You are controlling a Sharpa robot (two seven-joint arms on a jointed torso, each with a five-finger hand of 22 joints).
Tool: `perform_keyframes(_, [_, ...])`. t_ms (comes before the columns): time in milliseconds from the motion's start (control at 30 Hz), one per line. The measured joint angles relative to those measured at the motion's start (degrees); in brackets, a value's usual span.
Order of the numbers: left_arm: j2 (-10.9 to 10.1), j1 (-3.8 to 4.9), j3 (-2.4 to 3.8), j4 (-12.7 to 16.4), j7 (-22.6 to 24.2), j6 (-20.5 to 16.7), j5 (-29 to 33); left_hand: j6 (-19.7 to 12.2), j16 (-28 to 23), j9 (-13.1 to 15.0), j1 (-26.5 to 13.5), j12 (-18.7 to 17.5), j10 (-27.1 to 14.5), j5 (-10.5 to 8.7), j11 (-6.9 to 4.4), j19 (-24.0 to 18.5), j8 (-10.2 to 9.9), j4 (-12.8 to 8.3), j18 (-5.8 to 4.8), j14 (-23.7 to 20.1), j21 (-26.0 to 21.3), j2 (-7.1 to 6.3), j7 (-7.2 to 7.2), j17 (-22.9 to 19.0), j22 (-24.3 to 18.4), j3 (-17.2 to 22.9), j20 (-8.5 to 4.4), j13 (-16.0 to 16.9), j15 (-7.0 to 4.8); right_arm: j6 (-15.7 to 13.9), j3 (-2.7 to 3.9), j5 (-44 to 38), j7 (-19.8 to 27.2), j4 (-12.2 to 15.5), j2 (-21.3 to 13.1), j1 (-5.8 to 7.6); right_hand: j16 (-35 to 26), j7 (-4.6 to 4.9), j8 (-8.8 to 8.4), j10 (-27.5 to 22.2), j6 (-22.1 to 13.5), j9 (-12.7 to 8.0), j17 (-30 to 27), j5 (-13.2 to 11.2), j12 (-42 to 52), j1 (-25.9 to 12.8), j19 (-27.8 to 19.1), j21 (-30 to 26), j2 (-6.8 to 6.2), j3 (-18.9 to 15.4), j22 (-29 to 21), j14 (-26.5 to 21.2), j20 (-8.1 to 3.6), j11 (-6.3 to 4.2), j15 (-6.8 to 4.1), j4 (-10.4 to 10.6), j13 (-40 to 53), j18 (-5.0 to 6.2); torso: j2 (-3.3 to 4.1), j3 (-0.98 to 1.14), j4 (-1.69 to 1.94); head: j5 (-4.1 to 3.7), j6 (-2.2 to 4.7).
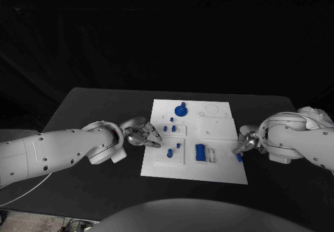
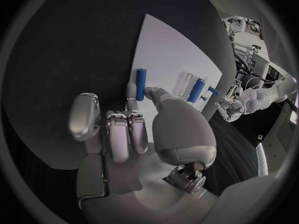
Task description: Assemble the parts on the task board
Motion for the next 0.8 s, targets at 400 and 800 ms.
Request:
perform_keyframes(400, [-0.1,-0.02,0.00,0.0,-0.1,0.1,0.0,0.0,0.0,0.0,0.1,-0.2,0.0,0.23,0.01,0.0,0.0,0.0,-0.01,0.0,0.0,0.08,0.00,0.0,0.0,0.0,0.00,0.0,0.00,-1.8,-0.49,6.2,-0.1,2.7,-1.2,1.78,0.0,-0.36,0.14,-0.1,-0.3,-4.9,0.0,0.4,0.0,-2.4,0.0,-0.3,-0.03,3.1,0.0,0.0,0.00,0.11,0.00,-1.9,0.0,0.00,0.00,0.03,0.00,0.13,0.00])
perform_keyframes(800, [0.0,-0.07,0.00,-0.1,-0.3,0.2,0.0,0.0,0.0,0.0,0.2,-0.2,-0.1,0.22,0.11,0.0,0.0,0.0,-0.01,0.0,0.0,0.22,0.00,0.0,0.0,0.0,0.00,0.5,0.00,-2.0,-0.45,11.4,-0.1,3.5,1.0,3.78,0.0,-0.38,0.14,-0.1,-0.2,-4.5,0.0,0.2,0.0,-3.1,0.0,-0.5,-0.05,4.5,0.0,0.0,0.00,0.11,0.00,-2.8,0.0,0.00,-0.02,0.02,0.03,-0.03,0.00])
